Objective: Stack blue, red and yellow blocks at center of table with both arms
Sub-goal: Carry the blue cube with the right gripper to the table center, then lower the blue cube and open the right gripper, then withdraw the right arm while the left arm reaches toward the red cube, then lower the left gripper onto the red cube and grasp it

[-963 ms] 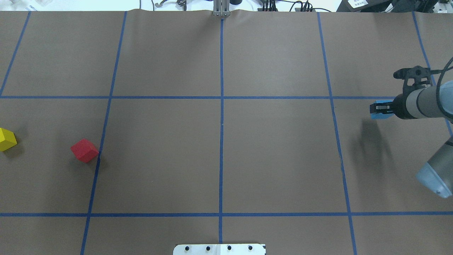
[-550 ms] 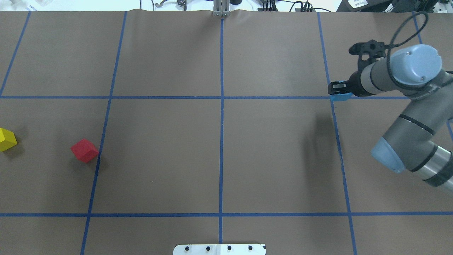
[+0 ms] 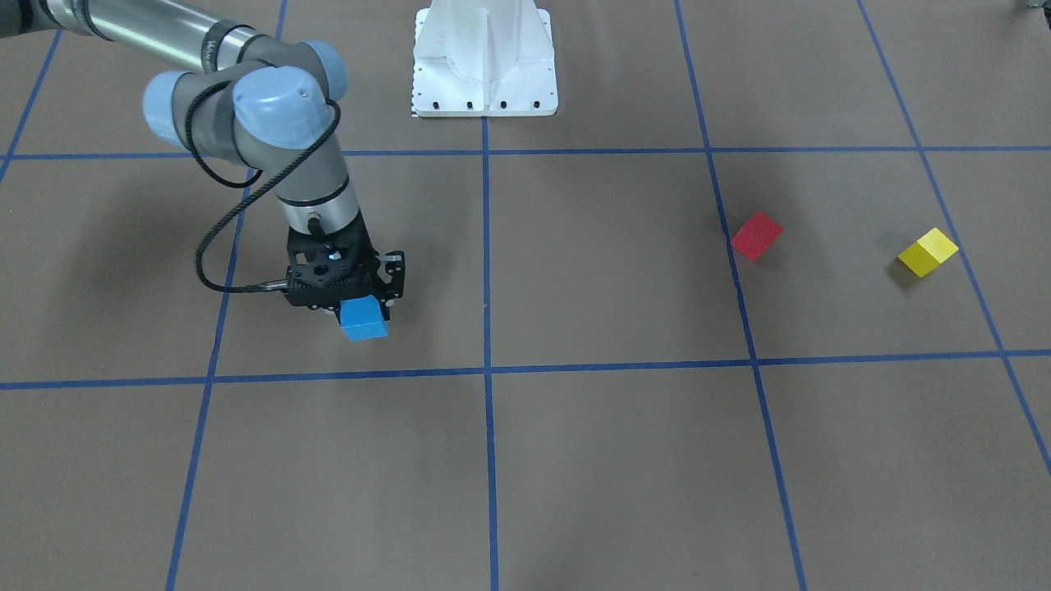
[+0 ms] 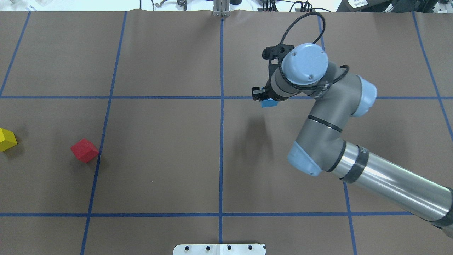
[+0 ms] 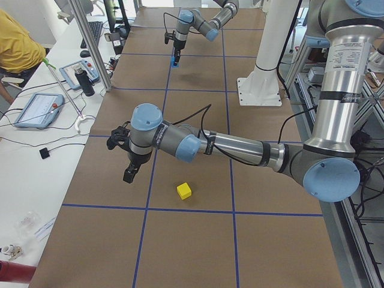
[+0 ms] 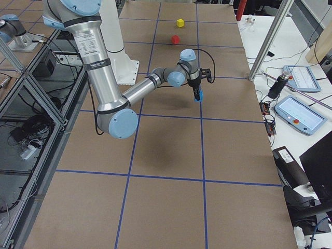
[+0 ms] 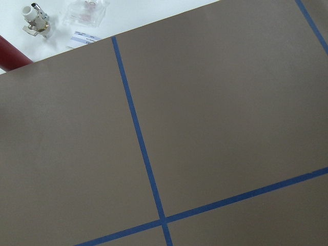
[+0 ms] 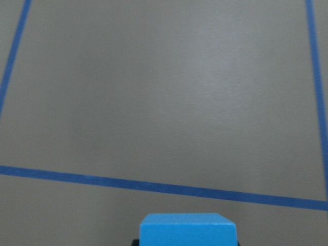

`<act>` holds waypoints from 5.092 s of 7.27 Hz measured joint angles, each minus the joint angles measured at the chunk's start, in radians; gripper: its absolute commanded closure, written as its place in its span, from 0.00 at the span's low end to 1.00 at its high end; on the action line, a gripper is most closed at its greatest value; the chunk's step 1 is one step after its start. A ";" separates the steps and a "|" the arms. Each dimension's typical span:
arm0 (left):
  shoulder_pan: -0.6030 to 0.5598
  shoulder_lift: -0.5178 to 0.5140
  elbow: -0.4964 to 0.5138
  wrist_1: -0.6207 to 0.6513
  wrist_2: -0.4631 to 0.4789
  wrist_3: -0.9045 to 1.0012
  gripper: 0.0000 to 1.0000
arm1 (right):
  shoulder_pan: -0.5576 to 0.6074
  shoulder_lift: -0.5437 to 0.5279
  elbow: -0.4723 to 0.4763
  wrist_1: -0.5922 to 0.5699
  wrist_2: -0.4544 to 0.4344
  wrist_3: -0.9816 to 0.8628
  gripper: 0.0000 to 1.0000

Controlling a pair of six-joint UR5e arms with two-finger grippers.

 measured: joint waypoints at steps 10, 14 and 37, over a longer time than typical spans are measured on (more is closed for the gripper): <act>0.000 0.002 0.013 0.000 0.000 0.005 0.00 | -0.170 0.238 -0.293 0.013 -0.186 0.158 0.01; 0.000 -0.002 0.013 -0.002 0.000 0.000 0.00 | -0.110 0.242 -0.229 0.011 -0.128 0.168 0.01; 0.866 0.130 -0.098 -0.477 0.307 -0.450 1.00 | 0.638 -0.409 0.060 0.017 0.500 -0.906 0.01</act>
